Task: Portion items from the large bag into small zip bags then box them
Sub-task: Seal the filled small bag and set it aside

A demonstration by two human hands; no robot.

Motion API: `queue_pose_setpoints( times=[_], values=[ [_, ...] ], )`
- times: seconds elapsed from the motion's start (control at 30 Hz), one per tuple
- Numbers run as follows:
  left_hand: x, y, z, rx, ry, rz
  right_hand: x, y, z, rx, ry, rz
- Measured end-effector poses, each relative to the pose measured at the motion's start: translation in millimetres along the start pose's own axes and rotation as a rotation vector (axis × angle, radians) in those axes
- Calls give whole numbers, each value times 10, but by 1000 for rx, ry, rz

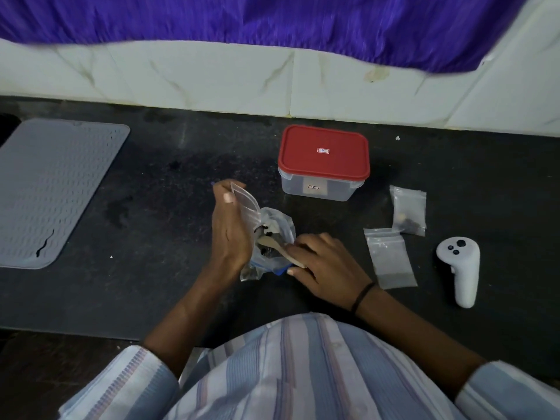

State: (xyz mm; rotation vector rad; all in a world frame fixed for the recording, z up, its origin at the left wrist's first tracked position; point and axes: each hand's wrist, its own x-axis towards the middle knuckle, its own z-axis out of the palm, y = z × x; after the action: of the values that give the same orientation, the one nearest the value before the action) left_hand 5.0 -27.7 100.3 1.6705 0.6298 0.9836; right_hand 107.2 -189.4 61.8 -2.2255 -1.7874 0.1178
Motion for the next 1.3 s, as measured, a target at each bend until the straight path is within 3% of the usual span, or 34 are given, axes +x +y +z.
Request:
queue_pose_setpoints(
  times=[0.17,0.27,0.37,0.47,0.7,1.0,1.3],
  values=[
    [-18,93,124,42,-127,45,39,-145,-337,540,319,156],
    [-58,188,259,76,-242,65,112,-230,-492,796,398,243],
    [-73,248,400,81,-312,103,140,-232,-523,898,492,331],
    [-137,297,520,120,-279,130,111,-206,-460,950,643,419],
    [-312,207,925,6,-327,36,50,-30,-323,1003,946,727],
    [-139,67,1817,-81,-454,-169,-150,830,-449,745,1012,946],
    [27,-225,2670,154,-514,-294,-353,1812,-472,444,707,1085]
  ],
)
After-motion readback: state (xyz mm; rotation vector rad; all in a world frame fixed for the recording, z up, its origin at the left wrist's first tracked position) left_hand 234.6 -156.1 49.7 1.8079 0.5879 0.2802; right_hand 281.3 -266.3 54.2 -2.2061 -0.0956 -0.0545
